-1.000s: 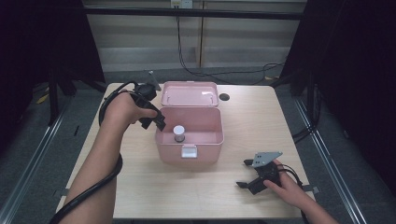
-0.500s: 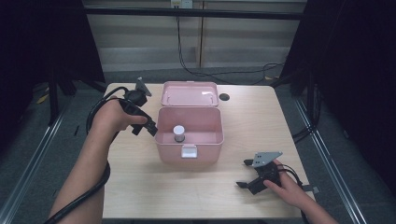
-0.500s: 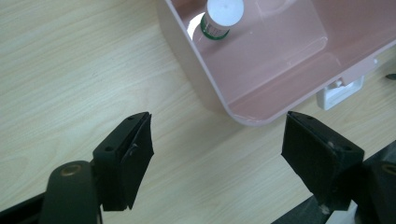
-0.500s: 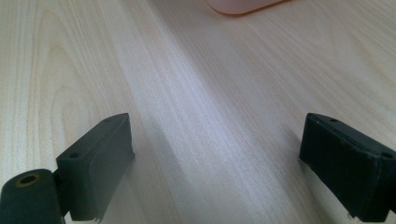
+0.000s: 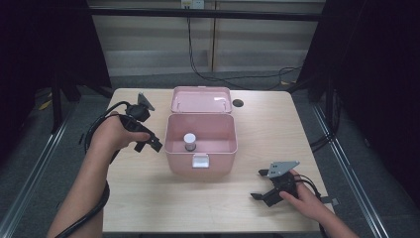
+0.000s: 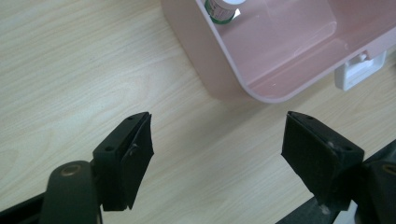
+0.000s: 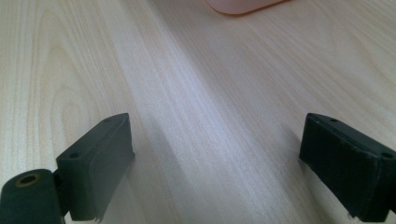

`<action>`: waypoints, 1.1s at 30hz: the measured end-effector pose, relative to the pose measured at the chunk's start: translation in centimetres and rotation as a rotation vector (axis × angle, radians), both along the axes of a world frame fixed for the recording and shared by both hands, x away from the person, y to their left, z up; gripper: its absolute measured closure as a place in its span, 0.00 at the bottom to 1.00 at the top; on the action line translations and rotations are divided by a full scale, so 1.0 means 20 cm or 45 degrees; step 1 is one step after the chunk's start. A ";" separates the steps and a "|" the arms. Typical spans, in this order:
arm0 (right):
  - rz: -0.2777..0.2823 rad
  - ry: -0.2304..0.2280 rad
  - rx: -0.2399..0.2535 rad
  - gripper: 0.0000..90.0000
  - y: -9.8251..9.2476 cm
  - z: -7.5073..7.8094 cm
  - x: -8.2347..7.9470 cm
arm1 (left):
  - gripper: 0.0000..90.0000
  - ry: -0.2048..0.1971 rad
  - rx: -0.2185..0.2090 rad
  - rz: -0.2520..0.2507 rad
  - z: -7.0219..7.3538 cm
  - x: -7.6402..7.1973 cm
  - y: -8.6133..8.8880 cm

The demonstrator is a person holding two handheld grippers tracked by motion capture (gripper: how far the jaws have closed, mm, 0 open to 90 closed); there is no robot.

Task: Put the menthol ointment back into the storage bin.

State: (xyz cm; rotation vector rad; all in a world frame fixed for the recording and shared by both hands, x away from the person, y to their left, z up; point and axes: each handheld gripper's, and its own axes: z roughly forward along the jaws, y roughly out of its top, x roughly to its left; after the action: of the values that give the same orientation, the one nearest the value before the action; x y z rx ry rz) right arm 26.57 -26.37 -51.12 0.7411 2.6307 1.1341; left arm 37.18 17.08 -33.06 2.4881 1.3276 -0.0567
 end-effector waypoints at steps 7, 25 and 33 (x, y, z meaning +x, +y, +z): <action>-0.002 0.000 0.001 0.10 0.00 0.00 0.00 | 0.27 -0.009 -0.025 0.008 -0.08 -0.03 0.04; -0.002 0.004 0.000 0.10 0.00 0.00 0.00 | 0.27 -0.055 -0.105 -0.034 -0.36 -0.12 0.13; -0.001 0.004 0.000 0.10 0.00 0.00 0.00 | 0.27 -0.086 -0.120 -0.067 -0.47 -0.15 0.14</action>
State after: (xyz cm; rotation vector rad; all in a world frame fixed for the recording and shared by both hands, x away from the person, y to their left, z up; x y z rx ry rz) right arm 26.53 -26.37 -51.13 0.7447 2.6323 1.1340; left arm 34.10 19.83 -42.41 2.4238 1.2041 -0.0463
